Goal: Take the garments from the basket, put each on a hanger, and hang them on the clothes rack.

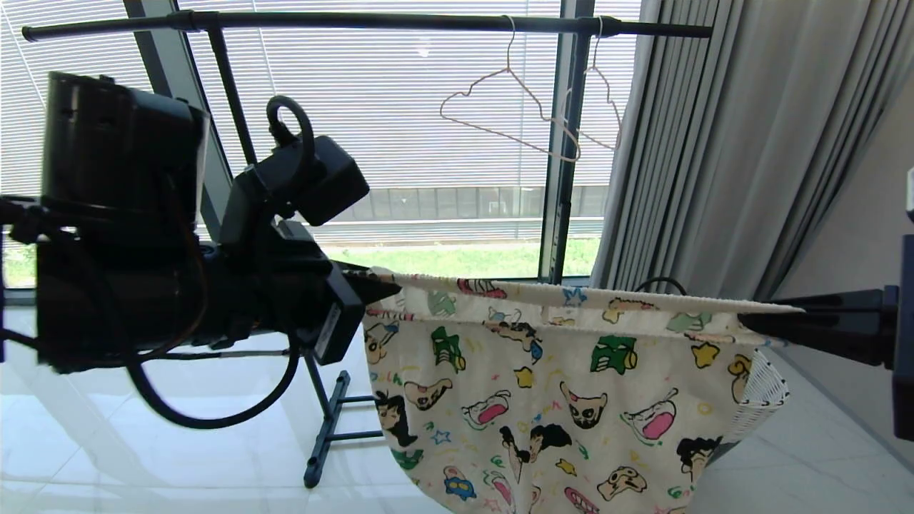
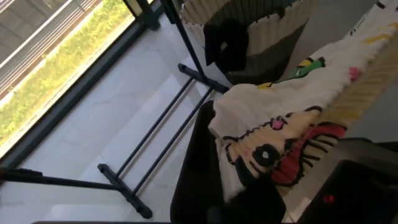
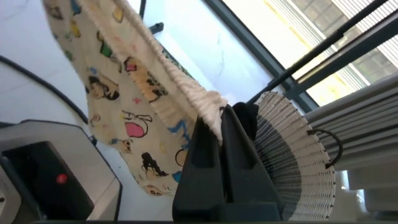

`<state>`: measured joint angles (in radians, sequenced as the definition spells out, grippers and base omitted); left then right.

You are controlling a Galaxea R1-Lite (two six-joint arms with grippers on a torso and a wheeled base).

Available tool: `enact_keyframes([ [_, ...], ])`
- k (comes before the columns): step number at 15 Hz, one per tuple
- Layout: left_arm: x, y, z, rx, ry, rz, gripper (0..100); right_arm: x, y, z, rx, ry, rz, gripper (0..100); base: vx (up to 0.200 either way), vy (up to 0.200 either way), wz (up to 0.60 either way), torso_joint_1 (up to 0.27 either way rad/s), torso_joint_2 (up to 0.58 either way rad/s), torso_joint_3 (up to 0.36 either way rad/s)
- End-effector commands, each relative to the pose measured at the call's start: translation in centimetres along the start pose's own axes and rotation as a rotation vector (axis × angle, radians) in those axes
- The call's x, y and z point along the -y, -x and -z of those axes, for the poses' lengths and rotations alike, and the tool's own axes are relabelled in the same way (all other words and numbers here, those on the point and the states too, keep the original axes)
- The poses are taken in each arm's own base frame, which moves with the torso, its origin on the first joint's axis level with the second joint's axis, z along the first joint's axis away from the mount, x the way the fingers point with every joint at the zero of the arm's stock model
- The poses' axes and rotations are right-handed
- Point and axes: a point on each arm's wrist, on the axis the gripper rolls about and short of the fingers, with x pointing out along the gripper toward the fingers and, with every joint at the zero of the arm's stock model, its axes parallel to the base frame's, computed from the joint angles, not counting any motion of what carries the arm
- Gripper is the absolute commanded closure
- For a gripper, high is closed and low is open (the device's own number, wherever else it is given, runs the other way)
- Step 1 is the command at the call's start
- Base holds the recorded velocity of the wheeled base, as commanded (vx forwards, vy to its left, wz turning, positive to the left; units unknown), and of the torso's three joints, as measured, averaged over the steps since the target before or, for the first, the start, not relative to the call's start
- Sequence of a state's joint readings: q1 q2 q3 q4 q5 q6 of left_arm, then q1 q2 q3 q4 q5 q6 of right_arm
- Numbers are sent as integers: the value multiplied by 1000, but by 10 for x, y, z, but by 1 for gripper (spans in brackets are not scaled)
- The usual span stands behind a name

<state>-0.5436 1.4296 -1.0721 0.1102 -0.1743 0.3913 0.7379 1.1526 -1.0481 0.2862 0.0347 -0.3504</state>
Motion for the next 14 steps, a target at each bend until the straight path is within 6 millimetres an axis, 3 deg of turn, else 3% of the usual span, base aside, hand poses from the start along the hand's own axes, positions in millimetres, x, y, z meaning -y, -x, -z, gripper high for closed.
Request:
enact_keyframes([
  [1, 32, 42, 14, -14, 41, 84, 100, 15, -32, -13, -17, -32, 35, 100, 0, 0, 0, 0, 0, 0],
  [5, 71, 56, 32, -60, 137, 149, 100, 32, -55, -35, 8, -42, 54, 100, 0, 0, 0, 0, 0, 0],
  [6, 90, 59, 29, -66, 190, 170, 100, 36, -62, -42, 18, -41, 57, 100, 0, 0, 0, 0, 0, 0],
  [8, 104, 61, 29, -73, 198, 186, 100, 39, -70, -49, 25, -41, 60, 100, 0, 0, 0, 0, 0, 0],
  [11, 107, 61, 31, -77, 187, 184, 100, 40, -72, -51, 27, -39, 64, 100, 0, 0, 0, 0, 0, 0],
  [14, 106, 60, 31, -80, 175, 181, 100, 39, -62, -49, 22, -41, 67, 100, 0, 0, 0, 0, 0, 0],
])
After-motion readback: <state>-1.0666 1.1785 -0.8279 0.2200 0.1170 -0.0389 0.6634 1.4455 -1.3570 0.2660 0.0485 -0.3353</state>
